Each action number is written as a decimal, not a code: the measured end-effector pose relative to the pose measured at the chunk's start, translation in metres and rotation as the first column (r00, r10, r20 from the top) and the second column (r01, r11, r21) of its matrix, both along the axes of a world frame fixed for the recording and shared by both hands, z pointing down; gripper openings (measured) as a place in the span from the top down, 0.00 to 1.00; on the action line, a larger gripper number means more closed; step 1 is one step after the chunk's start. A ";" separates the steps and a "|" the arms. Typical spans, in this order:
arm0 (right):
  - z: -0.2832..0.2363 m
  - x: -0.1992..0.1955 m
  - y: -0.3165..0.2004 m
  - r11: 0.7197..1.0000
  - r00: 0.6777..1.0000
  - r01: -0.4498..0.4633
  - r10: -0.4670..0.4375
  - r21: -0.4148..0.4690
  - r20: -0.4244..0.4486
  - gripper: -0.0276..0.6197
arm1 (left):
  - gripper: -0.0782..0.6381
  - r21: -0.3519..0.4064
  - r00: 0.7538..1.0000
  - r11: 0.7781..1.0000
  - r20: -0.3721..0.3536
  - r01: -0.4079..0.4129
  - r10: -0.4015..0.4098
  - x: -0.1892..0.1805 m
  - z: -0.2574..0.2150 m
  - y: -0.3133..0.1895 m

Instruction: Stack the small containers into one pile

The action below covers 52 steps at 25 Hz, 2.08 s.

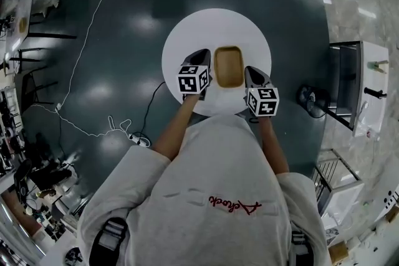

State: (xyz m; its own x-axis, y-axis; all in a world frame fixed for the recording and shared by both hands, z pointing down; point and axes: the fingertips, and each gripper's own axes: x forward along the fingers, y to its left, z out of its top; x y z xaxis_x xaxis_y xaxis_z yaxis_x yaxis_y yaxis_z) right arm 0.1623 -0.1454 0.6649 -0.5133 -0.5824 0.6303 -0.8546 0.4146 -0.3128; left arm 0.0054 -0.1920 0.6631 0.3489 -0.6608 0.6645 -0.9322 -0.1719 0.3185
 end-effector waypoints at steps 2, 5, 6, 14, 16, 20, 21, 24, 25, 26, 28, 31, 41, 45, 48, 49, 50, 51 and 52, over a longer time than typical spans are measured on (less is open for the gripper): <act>-0.010 0.002 0.000 0.999 1.000 0.010 -0.010 0.036 -0.004 0.92 | 0.87 0.028 1.000 1.000 -0.002 -0.002 0.002 0.001 -0.012 0.002; -0.027 0.008 -0.003 0.995 1.000 0.013 -0.011 0.104 -0.012 0.92 | 0.87 0.084 1.000 0.996 -0.002 -0.025 0.025 0.005 -0.034 0.005; -0.034 0.011 -0.005 0.992 1.000 0.012 -0.010 0.125 -0.018 0.92 | 0.87 0.106 0.999 0.994 -0.006 -0.034 0.035 0.006 -0.042 0.006; -0.097 0.015 -0.016 0.959 0.999 -0.015 0.028 0.282 -0.040 0.93 | 0.87 0.267 0.994 0.958 -0.016 -0.102 0.110 -0.001 -0.101 0.007; -0.112 0.010 -0.013 0.949 0.998 -0.027 0.041 0.314 -0.039 0.93 | 0.87 0.300 0.992 0.947 -0.021 -0.116 0.128 -0.004 -0.114 0.007; -0.139 -0.013 -0.010 0.927 0.996 -0.044 0.068 0.373 -0.051 0.93 | 0.87 0.361 0.984 0.921 -0.041 -0.147 0.173 -0.019 -0.139 0.007; -0.145 -0.020 -0.009 0.920 0.995 -0.050 0.078 0.388 -0.057 0.93 | 0.87 0.373 0.981 0.914 -0.045 -0.158 0.188 -0.024 -0.145 0.008; -0.161 -0.038 -0.001 0.907 0.991 -0.086 0.121 0.412 -0.059 0.93 | 0.87 0.398 0.971 0.898 -0.057 -0.190 0.231 -0.038 -0.161 0.018; -0.166 -0.043 0.003 0.903 0.989 -0.103 0.139 0.417 -0.054 0.93 | 0.87 0.405 0.968 0.893 -0.059 -0.198 0.242 -0.043 -0.166 0.022; -0.170 -0.048 0.005 0.898 0.987 -0.120 0.155 0.424 -0.049 0.93 | 0.87 0.412 0.966 0.887 -0.057 -0.208 0.253 -0.048 -0.170 0.026; -0.177 -0.057 0.011 0.890 0.983 -0.142 0.179 0.434 -0.045 0.93 | 0.87 0.427 0.961 0.876 -0.051 -0.224 0.271 -0.058 -0.178 0.031; -0.180 -0.068 0.021 0.882 0.978 -0.166 0.205 0.442 -0.042 0.93 | 0.87 0.442 0.958 0.867 -0.052 -0.230 0.280 -0.071 -0.182 0.038; -0.198 -0.070 0.032 0.852 0.963 -0.206 0.265 0.481 -0.057 0.93 | 0.87 0.492 0.951 0.836 -0.051 -0.243 0.306 -0.082 -0.201 0.034; -0.201 -0.066 0.034 0.849 0.960 -0.214 0.275 0.483 -0.059 0.93 | 0.87 0.505 0.944 0.825 -0.054 -0.255 0.325 -0.073 -0.206 0.036; -0.204 -0.063 0.034 0.847 0.958 -0.222 0.282 0.483 -0.054 0.93 | 0.87 0.510 0.940 0.818 -0.047 -0.268 0.338 -0.068 -0.208 0.038; -0.205 -0.062 0.034 0.846 0.957 -0.224 0.284 0.483 -0.053 0.93 | 0.87 0.511 0.939 0.816 -0.046 -0.271 0.340 -0.066 -0.209 0.038; -0.206 -0.062 0.034 0.846 0.957 -0.224 0.284 0.484 -0.053 0.93 | 0.87 0.511 0.939 0.815 -0.048 -0.271 0.342 -0.066 -0.210 0.038; -0.206 -0.061 0.034 0.846 0.957 -0.224 0.284 0.484 -0.054 0.93 | 0.87 0.512 0.938 0.815 -0.050 -0.271 0.343 -0.065 -0.210 0.038; -0.207 -0.061 0.034 0.846 0.957 -0.223 0.284 0.484 -0.056 0.93 | 0.87 0.512 0.937 0.815 -0.053 -0.271 0.345 -0.065 -0.211 0.038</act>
